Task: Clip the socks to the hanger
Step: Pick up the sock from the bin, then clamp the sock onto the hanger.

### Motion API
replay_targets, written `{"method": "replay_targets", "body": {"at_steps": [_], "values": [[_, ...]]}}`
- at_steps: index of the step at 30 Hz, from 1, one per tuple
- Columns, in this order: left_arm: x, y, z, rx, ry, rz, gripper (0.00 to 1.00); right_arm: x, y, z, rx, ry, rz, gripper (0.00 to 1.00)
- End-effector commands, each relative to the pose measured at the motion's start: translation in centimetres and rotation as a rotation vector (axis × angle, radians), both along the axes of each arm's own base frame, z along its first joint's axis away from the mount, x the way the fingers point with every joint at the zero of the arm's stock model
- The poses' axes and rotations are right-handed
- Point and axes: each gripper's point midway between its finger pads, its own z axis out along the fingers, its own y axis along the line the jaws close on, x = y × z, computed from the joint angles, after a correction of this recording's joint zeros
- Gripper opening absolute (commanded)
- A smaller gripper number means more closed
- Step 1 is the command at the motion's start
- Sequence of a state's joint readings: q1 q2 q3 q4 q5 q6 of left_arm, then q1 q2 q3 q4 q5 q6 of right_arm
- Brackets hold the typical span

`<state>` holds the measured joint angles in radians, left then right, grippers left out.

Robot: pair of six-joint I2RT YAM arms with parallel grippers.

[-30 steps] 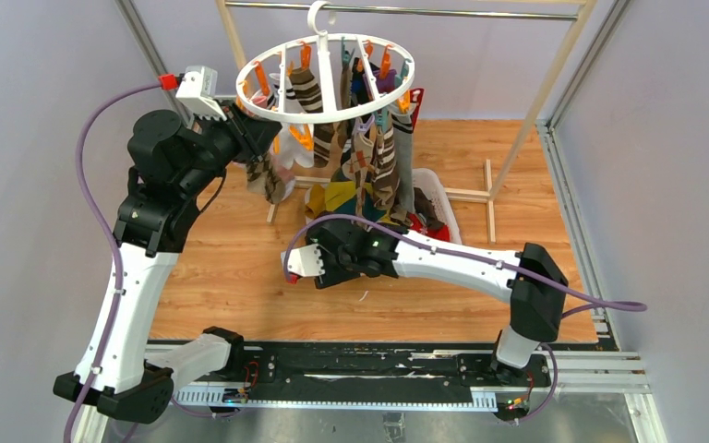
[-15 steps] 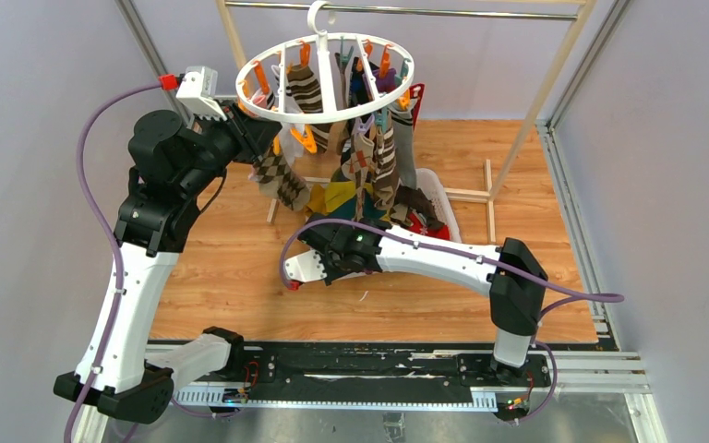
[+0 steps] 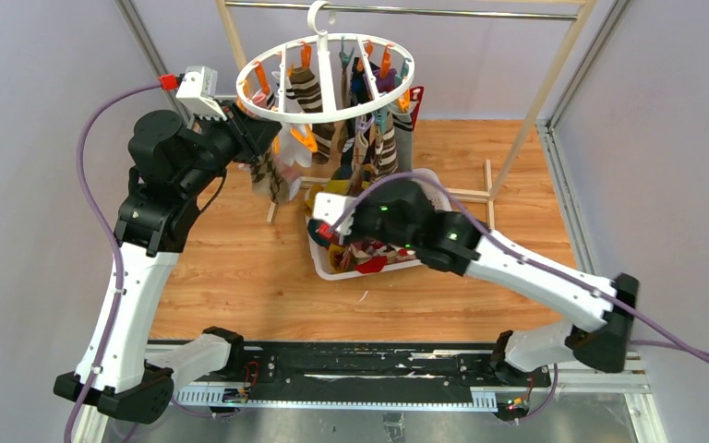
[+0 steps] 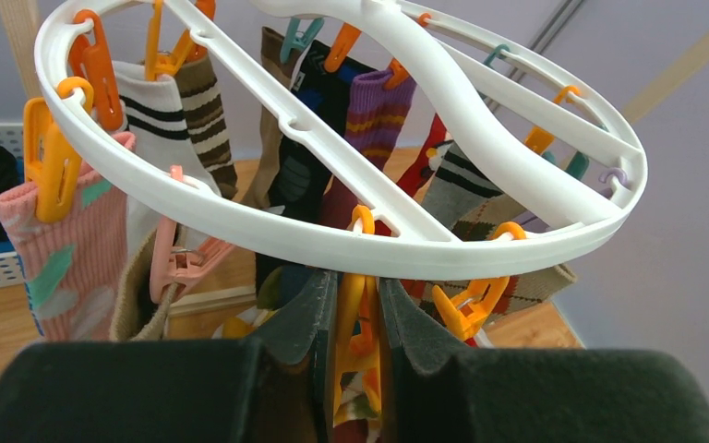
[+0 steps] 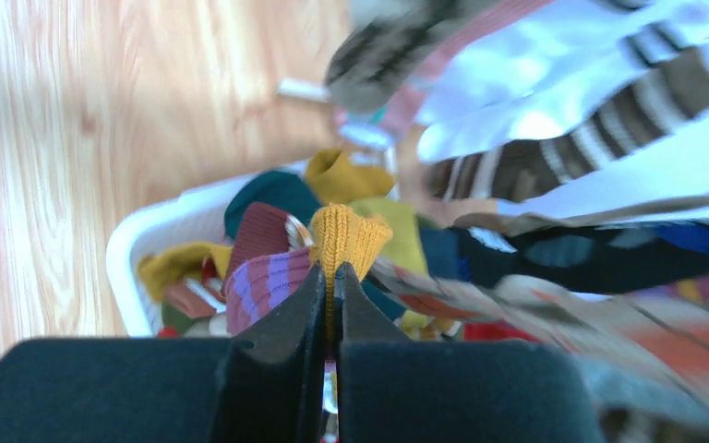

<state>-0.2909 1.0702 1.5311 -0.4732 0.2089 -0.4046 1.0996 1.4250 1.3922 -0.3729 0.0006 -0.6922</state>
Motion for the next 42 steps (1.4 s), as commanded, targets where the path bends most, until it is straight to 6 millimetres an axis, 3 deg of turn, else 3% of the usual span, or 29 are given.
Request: {"method": "replay_targets", "body": {"at_steps": [1, 9, 13, 16, 23, 34, 38, 42], "values": [[-1.2, 0.1, 0.5, -0.009, -0.002, -0.016, 0.04, -0.4, -0.2, 7.7, 0.413, 0.035, -0.019, 0.00], [-1.4, 0.1, 0.6, -0.016, -0.002, -0.018, 0.04, -0.8, -5.0, 17.0, 0.831, 0.022, -0.097, 0.00], [-1.6, 0.1, 0.6, -0.019, -0.002, -0.021, 0.04, -0.6, -8.1, 20.4, 0.959, -0.039, -0.177, 0.00], [-1.7, 0.1, 0.7, -0.021, -0.006, -0.023, 0.04, -1.3, -9.0, 21.4, 0.991, -0.048, -0.168, 0.00], [-1.8, 0.0, 0.7, -0.028, -0.001, -0.028, 0.04, -1.7, -8.6, 19.4, 0.951, 0.035, -0.170, 0.00], [-1.9, -0.1, 0.6, -0.033, 0.001, -0.031, 0.04, -4.9, -6.3, 12.9, 0.966, 0.352, -0.048, 0.00], [-2.0, -0.5, 0.7, -0.048, 0.006, -0.057, 0.04, -5.0, -4.9, 12.7, 1.070, 0.395, 0.007, 0.00], [-2.3, -1.1, 0.9, -0.072, 0.006, -0.093, 0.05, -5.1, -2.4, 13.8, 1.164, 0.491, 0.099, 0.00]]}}
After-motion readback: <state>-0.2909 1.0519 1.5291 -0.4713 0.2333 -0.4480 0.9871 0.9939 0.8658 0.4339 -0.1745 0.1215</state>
